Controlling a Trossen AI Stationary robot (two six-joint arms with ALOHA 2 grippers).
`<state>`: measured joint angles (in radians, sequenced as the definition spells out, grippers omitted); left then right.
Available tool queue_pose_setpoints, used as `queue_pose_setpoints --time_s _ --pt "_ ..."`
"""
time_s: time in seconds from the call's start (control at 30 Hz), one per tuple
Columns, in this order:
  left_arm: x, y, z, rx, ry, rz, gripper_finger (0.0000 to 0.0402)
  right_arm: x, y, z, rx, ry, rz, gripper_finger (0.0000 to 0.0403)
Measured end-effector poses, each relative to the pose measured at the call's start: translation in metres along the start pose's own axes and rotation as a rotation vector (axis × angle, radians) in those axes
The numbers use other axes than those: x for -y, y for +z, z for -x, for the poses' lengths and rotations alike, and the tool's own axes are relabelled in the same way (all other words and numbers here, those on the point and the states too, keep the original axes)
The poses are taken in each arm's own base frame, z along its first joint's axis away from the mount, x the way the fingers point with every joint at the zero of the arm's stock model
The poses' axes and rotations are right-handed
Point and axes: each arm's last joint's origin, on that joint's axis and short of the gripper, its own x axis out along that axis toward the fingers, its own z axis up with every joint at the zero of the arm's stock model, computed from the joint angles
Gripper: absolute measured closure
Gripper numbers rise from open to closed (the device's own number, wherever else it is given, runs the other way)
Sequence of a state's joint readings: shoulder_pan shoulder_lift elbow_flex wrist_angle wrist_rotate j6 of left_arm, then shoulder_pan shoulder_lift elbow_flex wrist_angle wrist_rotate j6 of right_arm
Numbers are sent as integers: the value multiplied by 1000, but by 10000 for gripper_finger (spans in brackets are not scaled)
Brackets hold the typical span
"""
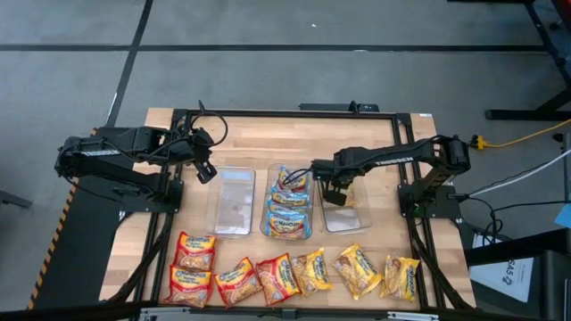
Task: Sort Maruchan noodles
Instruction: Put the yellow noodle pack into the right transparent bin
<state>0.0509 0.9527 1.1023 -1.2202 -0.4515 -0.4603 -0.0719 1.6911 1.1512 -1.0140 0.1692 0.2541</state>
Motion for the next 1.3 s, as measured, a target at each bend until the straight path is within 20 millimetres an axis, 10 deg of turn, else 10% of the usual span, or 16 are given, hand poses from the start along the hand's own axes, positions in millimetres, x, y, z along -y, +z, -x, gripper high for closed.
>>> queue_pose_setpoints --time_s 0.27,0.73,1.07,1.3 --pt "0 0 0 0 0 0 401 -2 0 -3 8 59 -15 384" --pt "0 0 0 1 3 0 401 -5 -2 -21 59 94 -76 243" --pt "0 0 0 2 3 0 401 -6 -3 -22 56 101 -70 390" --pt "0 0 0 2 3 0 401 -5 -3 -19 27 87 -66 400"
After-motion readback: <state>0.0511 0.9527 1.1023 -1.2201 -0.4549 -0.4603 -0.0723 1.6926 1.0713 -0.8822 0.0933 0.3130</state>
